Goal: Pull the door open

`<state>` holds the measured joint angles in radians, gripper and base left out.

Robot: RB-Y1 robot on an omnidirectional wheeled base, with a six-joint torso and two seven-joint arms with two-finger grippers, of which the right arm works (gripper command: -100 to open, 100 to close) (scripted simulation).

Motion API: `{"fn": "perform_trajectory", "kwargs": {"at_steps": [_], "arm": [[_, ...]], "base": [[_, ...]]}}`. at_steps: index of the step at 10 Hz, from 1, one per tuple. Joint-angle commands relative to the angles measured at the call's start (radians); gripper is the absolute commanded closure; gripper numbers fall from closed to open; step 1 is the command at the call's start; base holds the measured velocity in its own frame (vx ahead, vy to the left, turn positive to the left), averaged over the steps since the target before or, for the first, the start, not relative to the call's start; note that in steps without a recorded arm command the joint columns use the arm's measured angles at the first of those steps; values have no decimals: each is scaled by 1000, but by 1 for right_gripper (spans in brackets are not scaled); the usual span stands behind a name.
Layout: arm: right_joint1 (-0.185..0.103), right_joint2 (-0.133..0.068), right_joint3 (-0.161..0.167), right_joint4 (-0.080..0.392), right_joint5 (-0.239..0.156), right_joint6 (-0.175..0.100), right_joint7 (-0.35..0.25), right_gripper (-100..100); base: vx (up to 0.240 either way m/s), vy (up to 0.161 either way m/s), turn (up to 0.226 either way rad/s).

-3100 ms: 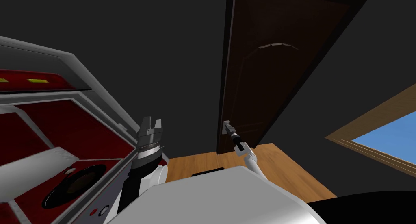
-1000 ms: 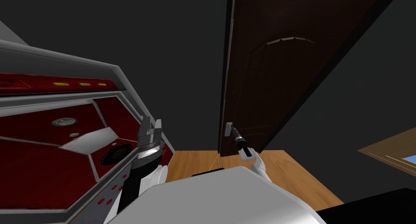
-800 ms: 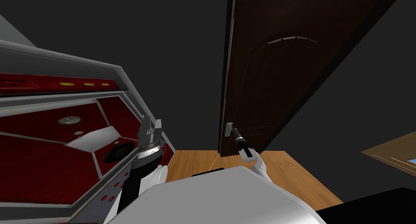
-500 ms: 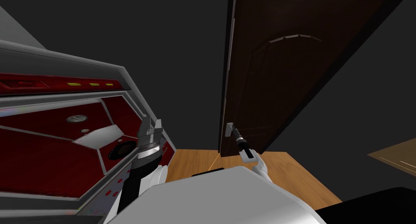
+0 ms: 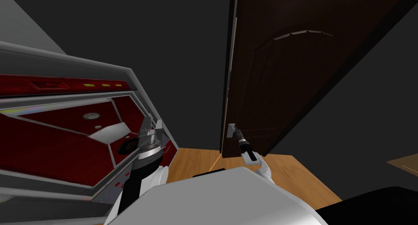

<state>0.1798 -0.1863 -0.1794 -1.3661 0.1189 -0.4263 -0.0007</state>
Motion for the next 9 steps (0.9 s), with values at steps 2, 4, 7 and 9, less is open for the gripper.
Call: {"fn": "perform_trajectory", "kwargs": {"at_steps": [2, 4, 7, 9], "arm": [[16, 8, 26, -18, -29, 1, -55, 100], [42, 1, 38, -38, -86, 0, -122, 100], [54, -2, 43, -48, -114, 0, -179, 100], [67, -5, 49, -59, -142, -1, -220, 100]], "base": [[-25, -18, 49], [-34, -24, 99], [-26, -21, 55], [-23, -18, 63]]}}
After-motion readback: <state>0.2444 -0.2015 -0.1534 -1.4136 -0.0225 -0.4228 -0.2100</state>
